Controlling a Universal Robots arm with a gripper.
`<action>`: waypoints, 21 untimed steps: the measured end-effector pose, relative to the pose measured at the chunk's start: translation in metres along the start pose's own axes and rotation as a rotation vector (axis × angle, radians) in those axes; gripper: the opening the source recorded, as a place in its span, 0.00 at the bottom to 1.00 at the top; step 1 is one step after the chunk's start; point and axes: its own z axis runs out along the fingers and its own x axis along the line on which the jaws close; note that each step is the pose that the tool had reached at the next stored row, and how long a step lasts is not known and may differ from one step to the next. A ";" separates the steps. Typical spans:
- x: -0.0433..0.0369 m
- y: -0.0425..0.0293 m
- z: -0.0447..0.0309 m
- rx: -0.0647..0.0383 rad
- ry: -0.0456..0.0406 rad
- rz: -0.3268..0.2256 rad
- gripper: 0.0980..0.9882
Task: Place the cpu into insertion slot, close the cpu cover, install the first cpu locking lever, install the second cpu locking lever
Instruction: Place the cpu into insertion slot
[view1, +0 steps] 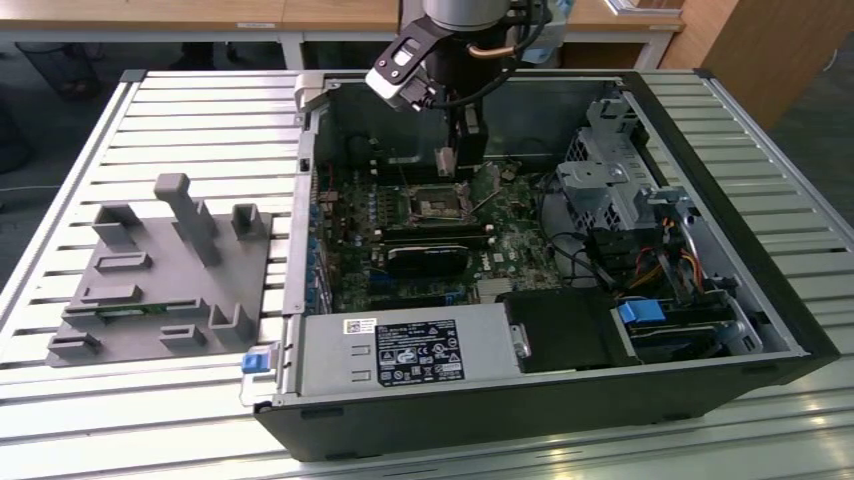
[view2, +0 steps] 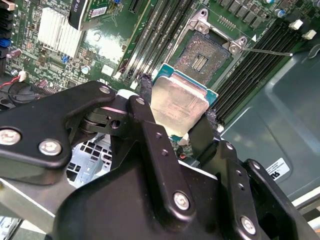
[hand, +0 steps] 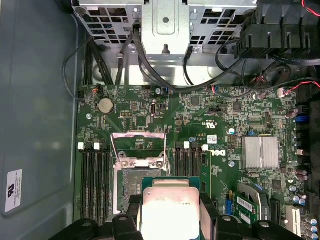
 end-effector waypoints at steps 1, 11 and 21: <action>0.0000 0.0000 0.0003 0.000 0.0000 0.000 0.50; 0.0000 -0.0002 0.0026 0.000 0.0000 0.000 0.50; 0.0000 -0.0004 0.0049 0.000 0.0000 0.000 0.50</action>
